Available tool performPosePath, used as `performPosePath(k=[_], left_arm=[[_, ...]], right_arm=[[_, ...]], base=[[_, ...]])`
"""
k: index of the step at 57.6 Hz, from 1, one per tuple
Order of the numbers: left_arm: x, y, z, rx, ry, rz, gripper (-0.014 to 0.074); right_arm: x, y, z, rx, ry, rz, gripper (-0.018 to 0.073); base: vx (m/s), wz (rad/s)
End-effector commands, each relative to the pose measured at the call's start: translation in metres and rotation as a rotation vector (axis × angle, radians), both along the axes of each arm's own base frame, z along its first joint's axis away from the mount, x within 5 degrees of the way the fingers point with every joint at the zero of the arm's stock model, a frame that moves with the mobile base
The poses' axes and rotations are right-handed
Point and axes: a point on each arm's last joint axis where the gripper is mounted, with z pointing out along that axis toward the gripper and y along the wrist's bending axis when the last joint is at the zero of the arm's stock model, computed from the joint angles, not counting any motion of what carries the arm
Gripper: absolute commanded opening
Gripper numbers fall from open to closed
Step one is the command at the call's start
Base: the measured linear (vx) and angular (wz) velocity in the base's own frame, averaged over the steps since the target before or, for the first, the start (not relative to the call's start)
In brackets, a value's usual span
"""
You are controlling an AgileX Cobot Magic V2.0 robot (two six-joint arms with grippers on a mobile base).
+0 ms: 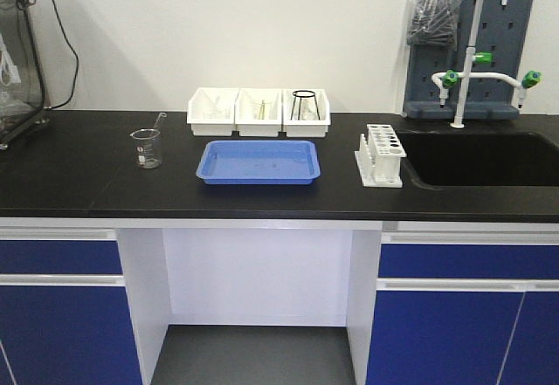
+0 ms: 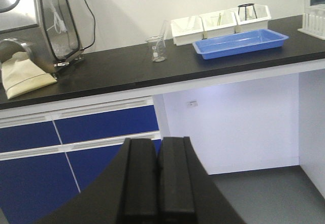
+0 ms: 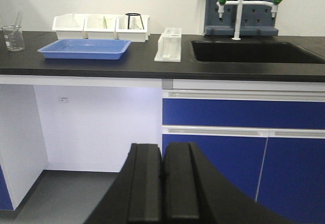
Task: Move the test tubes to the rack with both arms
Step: 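Drive the base toward the bench between the beaker and the white rack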
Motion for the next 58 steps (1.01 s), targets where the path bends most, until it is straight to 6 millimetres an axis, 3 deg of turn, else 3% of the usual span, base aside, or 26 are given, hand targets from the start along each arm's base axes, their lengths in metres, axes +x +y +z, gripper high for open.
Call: performPosePath(k=[1, 58], left_arm=[[-0.0024, 0.0009, 0.0163, -0.01, -0.114, 0.012, -0.0004], [-0.0024, 0.0009, 0.0163, -0.01, -0.114, 0.012, -0.0004]], right_arm=[[-0.0002, 0.0, 0.0036, -0.014, -0.081, 0.0, -0.0009], [-0.0002, 0.0, 0.0036, -0.014, -0.081, 0.0, -0.0009]], base=[[0.06, 0.13], [0.14, 0.09]])
